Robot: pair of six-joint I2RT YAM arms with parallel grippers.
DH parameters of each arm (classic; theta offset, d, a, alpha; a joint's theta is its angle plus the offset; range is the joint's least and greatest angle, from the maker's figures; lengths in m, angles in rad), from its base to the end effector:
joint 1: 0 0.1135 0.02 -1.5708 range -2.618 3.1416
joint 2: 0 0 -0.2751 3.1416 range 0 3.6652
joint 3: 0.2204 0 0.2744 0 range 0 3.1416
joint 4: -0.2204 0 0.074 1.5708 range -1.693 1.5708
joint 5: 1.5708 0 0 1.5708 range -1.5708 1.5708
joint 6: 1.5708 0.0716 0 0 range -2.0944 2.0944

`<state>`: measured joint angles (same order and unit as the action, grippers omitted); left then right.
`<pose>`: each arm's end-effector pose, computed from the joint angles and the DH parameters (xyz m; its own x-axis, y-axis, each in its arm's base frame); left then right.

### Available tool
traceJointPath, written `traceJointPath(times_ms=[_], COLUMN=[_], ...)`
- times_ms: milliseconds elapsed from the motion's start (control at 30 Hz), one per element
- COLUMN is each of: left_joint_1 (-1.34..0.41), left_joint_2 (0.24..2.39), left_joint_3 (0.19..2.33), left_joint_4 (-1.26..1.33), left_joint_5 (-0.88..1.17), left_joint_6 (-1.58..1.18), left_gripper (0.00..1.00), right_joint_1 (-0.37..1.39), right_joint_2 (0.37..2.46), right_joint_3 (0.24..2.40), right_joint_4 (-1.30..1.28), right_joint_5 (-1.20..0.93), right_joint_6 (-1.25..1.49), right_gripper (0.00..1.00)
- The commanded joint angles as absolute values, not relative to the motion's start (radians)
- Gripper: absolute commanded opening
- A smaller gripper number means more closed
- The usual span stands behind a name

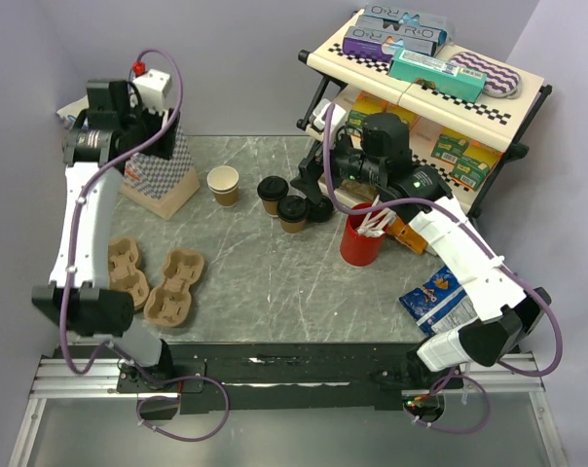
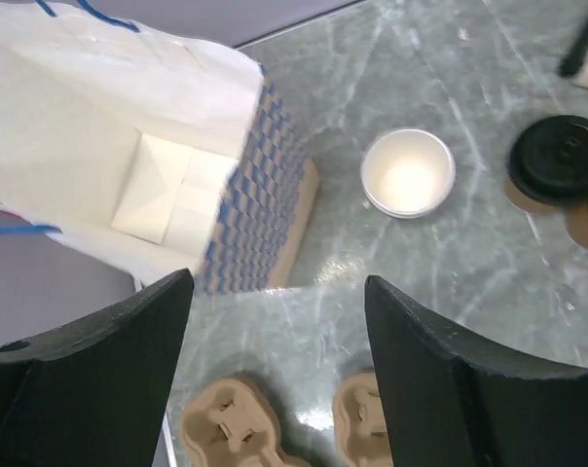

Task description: Pack the takeout coffee

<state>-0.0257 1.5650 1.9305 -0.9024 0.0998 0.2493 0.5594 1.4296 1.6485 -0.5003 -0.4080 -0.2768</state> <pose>0.3715 -0.0167 0.4660 -0.4681 0.2576 -0.8453 0.2339 0.9586 0.1626 0.2933 0.2172 0.4638 -0.0050 -0.2991 -0.9542 -0.8437 0.5135 -0.1565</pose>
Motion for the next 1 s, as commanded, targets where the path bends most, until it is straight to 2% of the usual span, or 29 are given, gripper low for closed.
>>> traceJointPath(times_ms=[0, 200, 300, 400, 500, 533, 667, 800, 967], left_joint_1=[-0.022, 0.026, 0.044, 0.057, 0.06, 0.06, 0.061, 0.063, 0.063], left_joint_2=[1.721, 1.848, 1.916, 1.928, 1.921, 1.918, 1.89, 1.87, 1.809], left_joint_3=[2.049, 2.166, 2.249, 2.25, 2.234, 2.229, 2.189, 2.175, 2.143], left_joint_4=[-0.908, -0.932, -0.971, -0.95, -0.937, -0.937, -0.933, -0.937, -0.881], left_joint_5=[0.02, 0.037, 0.037, 0.051, 0.075, 0.084, 0.115, 0.12, 0.086], left_joint_6=[0.245, 0.253, 0.252, 0.261, 0.268, 0.268, 0.281, 0.285, 0.284], left_gripper=[0.77, 0.78, 0.75, 0.69, 0.51, 0.38, 0.26, 0.03, 0.01], right_joint_1=[0.531, 0.494, 0.483, 0.476, 0.476, 0.476, 0.474, 0.474, 0.474], right_joint_2=[1.373, 1.336, 1.33, 1.33, 1.335, 1.339, 1.348, 1.351, 1.355], right_joint_3=[1.611, 1.562, 1.551, 1.549, 1.554, 1.554, 1.555, 1.549, 1.537], right_joint_4=[-0.485, -0.483, -0.48, -0.482, -0.485, -0.485, -0.489, -0.483, -0.479], right_joint_5=[-0.41, -0.417, -0.422, -0.428, -0.43, -0.43, -0.431, -0.43, -0.426], right_joint_6=[-0.258, -0.238, -0.232, -0.224, -0.221, -0.221, -0.218, -0.219, -0.216], right_gripper=[0.99, 0.99, 0.99, 0.99, 0.99, 0.99, 0.99, 0.99, 0.99])
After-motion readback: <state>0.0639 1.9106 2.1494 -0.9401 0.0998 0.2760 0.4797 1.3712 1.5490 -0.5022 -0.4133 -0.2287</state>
